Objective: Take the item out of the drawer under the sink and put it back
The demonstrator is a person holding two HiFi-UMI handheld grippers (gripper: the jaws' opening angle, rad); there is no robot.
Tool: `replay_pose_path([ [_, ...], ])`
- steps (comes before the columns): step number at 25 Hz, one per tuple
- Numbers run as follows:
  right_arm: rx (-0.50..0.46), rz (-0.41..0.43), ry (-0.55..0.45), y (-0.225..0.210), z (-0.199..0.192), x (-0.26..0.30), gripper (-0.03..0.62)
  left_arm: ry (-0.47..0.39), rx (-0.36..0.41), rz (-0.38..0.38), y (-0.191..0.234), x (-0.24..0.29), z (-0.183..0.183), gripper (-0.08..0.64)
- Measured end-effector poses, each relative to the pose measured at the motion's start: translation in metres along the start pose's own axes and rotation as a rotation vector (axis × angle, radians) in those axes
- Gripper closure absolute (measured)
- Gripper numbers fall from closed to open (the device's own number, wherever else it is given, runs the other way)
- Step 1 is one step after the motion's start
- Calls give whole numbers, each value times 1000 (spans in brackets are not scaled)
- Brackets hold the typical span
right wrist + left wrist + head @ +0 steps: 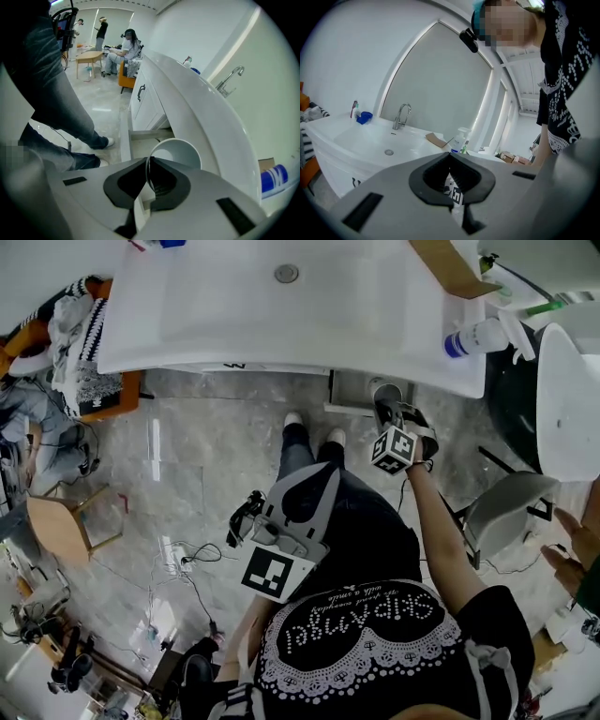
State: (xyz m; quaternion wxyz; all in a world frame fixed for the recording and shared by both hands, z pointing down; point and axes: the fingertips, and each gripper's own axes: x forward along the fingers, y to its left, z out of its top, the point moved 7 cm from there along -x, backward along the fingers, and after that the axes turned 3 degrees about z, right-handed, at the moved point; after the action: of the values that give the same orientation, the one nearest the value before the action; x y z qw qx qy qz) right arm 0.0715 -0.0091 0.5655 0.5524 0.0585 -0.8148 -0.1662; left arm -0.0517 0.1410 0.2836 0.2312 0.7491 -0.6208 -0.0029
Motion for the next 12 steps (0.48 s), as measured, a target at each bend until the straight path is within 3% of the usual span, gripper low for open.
replay_pose_path([
  [6,28,-42,-36,-3,9,-22,569,-4,46,-23,-4,7,-1,557],
  [12,57,-97,-78,-2,18,-51,569,10,107,-114,-13,19,-4,557],
])
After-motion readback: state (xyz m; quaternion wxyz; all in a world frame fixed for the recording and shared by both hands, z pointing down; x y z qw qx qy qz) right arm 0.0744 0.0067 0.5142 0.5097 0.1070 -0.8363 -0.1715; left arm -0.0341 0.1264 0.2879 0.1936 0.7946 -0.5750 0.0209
